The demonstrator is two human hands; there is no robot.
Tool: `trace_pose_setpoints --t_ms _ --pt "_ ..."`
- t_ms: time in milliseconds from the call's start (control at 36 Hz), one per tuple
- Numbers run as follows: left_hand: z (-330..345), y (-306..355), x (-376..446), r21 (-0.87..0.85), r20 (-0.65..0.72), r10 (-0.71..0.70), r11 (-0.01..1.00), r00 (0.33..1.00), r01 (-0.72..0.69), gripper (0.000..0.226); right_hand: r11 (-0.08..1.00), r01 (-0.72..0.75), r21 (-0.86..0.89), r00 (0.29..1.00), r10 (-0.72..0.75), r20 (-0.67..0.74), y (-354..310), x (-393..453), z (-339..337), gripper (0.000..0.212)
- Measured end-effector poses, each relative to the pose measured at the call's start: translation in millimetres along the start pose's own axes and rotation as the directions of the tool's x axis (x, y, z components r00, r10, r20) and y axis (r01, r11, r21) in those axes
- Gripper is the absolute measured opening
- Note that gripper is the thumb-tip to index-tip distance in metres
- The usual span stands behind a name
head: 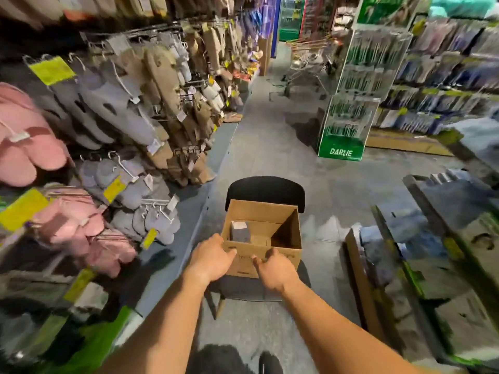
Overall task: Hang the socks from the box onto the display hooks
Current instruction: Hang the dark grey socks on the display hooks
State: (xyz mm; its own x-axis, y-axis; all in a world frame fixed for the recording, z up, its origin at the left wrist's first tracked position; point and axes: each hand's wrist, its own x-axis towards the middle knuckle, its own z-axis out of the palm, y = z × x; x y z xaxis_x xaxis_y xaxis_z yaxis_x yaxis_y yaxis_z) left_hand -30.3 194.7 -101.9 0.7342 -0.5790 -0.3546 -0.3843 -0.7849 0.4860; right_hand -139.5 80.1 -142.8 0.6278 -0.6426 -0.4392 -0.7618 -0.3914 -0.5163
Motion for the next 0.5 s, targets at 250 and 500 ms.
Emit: trace_pose_setpoints --t_ms 250,500 --pt "15.0 7.2 162.0 -0.013 0.026 -0.15 0.989 0.988 0.15 0.043 1.0 -0.001 -0.021 0.992 0.004 0.125 -18.5 167.8 -9.0 0.046" --pt "18.2 12.6 261.4 -0.003 0.134 -0.277 0.96 0.952 0.28 0.051 0.987 -0.161 0.006 0.949 0.153 0.276 -32.7 268.7 -11.7 0.044"
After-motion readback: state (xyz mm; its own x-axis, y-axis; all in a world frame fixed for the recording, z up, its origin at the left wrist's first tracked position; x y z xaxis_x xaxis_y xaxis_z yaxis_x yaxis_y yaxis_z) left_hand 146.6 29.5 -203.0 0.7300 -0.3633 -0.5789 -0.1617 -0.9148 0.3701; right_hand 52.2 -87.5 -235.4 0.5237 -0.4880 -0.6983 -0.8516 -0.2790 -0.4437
